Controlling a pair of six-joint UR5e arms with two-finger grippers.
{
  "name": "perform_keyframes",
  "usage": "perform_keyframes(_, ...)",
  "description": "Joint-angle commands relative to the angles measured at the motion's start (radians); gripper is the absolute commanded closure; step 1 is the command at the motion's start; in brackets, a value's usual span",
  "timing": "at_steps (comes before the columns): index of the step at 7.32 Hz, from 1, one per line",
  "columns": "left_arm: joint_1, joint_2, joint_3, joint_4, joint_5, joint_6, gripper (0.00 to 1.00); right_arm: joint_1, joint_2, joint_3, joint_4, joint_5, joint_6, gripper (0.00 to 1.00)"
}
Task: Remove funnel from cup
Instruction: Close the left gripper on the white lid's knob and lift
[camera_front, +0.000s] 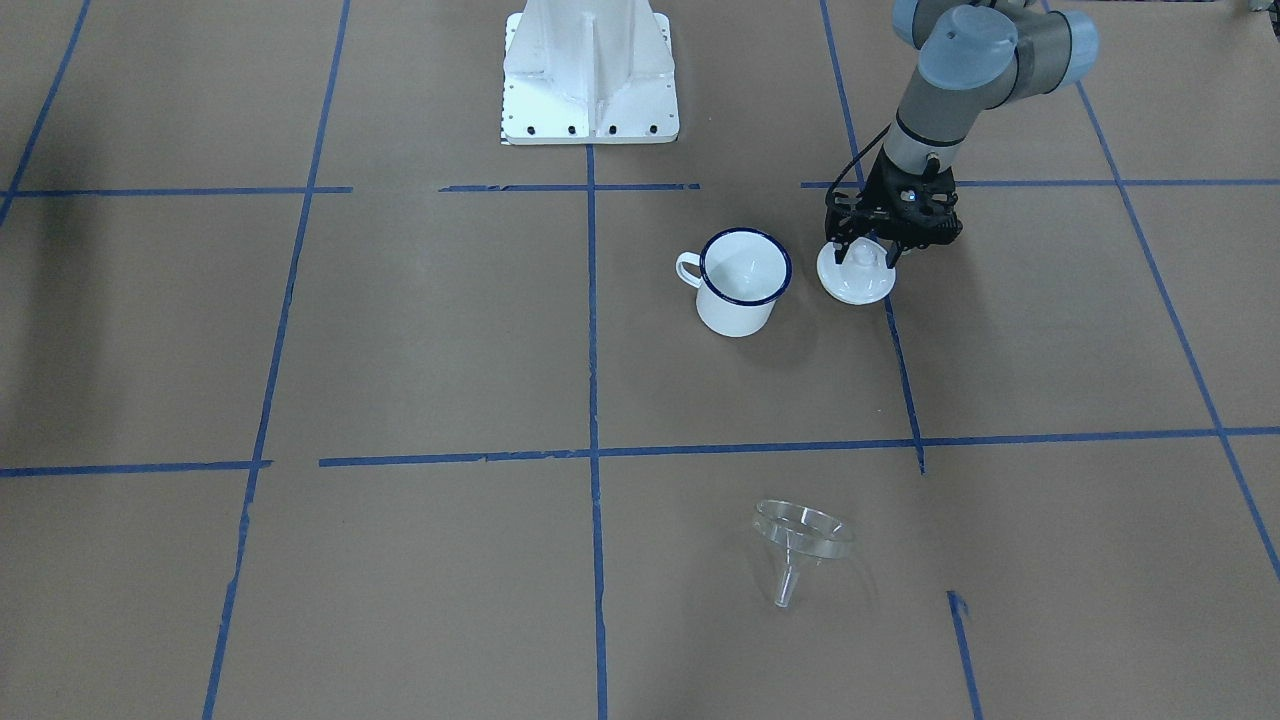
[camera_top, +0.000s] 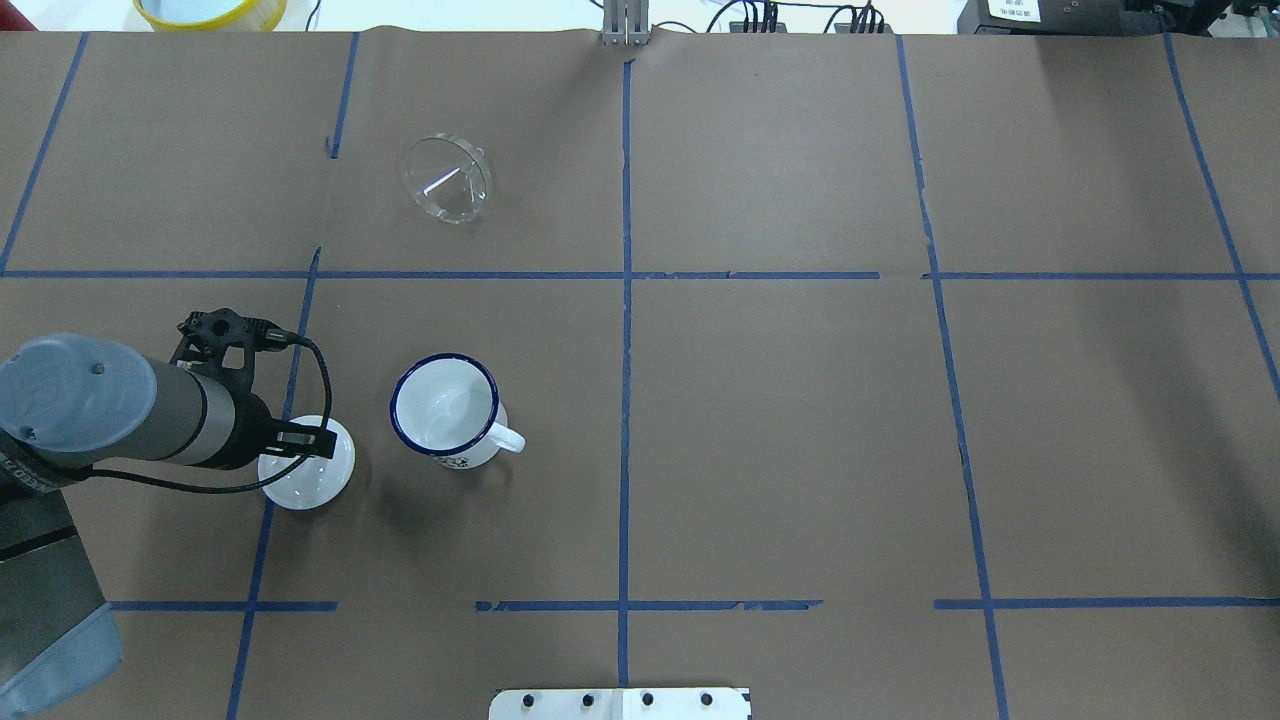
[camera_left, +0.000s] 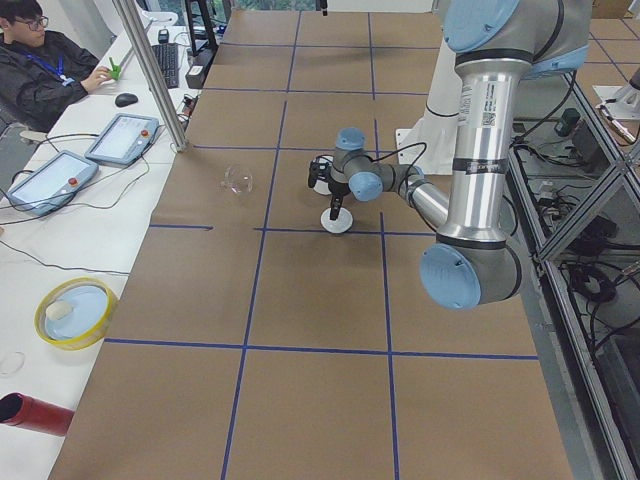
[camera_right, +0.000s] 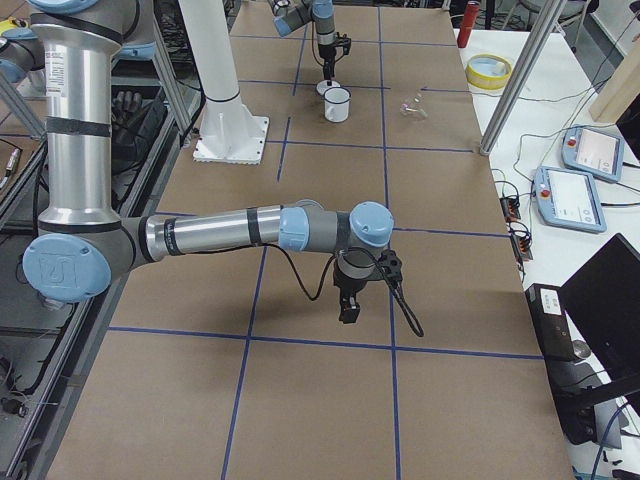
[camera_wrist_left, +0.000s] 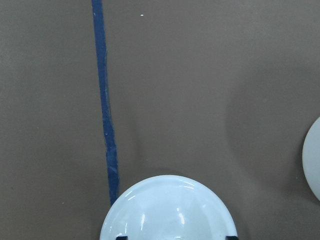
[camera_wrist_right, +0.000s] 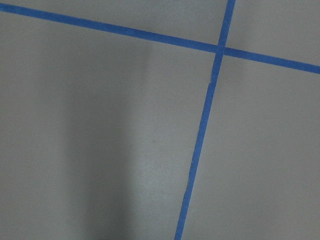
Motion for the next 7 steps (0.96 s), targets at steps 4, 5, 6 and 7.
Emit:
perform_keyframes(4, 0.007, 0.002, 0.000, 0.002, 0.000, -0.002, 0.69, 0.000, 0.000, 0.001, 0.000, 0.000, 0.000, 0.00)
perform_keyframes(5, 0.009, 0.004, 0.000, 0.003, 0.000, -0.002, 0.84, 0.000, 0.000, -0.001, 0.000, 0.000, 0.000, 0.00)
perform_keyframes(6, 0.009, 0.004, -0.002, 0.006, 0.000, -0.002, 0.99, 0.000, 0.001, 0.001, 0.000, 0.000, 0.000, 0.00)
perform_keyframes(7, 0.007, 0.004, -0.009, 0.009, 0.000, -0.002, 1.00, 0.000, 0.000, -0.001, 0.000, 0.000, 0.000, 0.00)
